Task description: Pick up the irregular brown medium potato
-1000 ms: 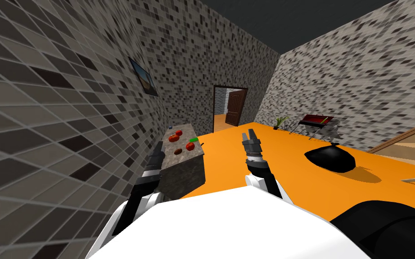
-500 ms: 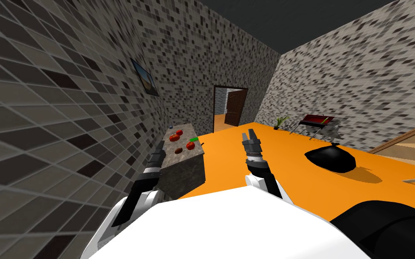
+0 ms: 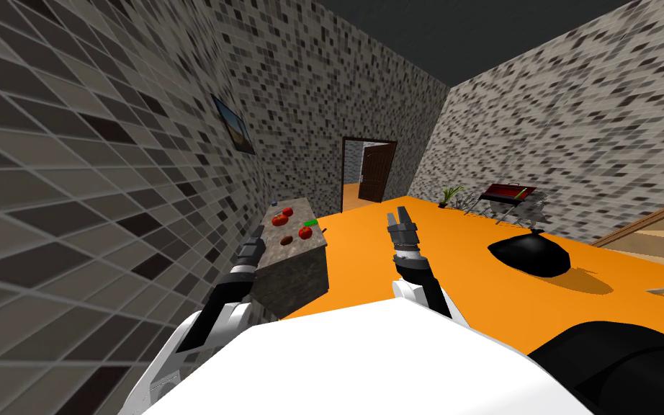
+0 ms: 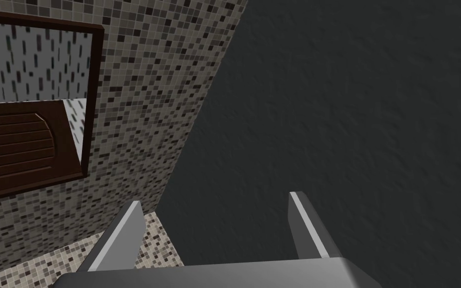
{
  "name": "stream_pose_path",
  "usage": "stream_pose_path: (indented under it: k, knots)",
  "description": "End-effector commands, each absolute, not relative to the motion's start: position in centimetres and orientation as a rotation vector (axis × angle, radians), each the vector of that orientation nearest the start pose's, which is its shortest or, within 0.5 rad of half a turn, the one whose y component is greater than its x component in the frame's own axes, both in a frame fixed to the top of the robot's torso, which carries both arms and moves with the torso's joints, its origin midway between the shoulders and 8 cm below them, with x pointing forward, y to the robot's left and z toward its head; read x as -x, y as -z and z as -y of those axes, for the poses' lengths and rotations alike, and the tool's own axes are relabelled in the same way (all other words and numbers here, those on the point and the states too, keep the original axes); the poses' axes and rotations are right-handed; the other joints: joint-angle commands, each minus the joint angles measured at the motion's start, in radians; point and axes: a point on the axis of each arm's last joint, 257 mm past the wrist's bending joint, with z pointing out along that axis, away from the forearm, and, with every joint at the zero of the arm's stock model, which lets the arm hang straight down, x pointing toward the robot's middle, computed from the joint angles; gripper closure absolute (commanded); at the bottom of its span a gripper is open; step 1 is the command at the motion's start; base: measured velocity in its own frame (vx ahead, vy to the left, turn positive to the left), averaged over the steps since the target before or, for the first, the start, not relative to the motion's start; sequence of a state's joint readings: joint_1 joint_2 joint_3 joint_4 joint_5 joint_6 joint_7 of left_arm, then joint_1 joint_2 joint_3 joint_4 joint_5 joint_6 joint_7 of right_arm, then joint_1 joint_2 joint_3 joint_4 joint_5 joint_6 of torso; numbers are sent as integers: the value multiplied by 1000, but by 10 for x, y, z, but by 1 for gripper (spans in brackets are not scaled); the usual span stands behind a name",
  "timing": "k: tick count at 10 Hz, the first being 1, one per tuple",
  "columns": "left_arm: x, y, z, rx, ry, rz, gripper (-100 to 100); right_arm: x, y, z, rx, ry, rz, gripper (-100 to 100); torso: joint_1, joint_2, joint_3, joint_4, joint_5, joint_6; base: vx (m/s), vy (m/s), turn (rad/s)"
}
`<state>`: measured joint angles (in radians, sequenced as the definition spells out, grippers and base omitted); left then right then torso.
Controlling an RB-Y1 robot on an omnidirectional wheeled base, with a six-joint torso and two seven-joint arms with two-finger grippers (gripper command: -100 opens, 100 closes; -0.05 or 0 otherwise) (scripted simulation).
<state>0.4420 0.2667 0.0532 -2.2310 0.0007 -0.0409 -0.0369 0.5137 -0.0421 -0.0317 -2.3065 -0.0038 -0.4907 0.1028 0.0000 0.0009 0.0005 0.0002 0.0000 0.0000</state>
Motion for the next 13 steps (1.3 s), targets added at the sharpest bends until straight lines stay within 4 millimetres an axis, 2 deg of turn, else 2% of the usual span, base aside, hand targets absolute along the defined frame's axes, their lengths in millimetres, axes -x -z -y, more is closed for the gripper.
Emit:
stream_pose_path:
  k: [1, 9, 13]
  knots:
    - [-420, 81, -307, 827, 1038, -1149, -100, -338, -31, 286, -581, -1176, -662, 0, 0, 0, 0, 0, 0, 0, -12, 3, 10]
    - [-437, 109, -317, 969, 1037, -1240, -100, -338, -31, 286, -581, -1176, -662, 0, 0, -1, -1, 0, 0, 0, -7, 2, 6]
    - [-450, 132, -319, 1082, 1049, -1306, -100, -338, -31, 286, -581, -1176, -663, 0, 0, -2, -1, 0, 0, 0, 7, 7, 11]
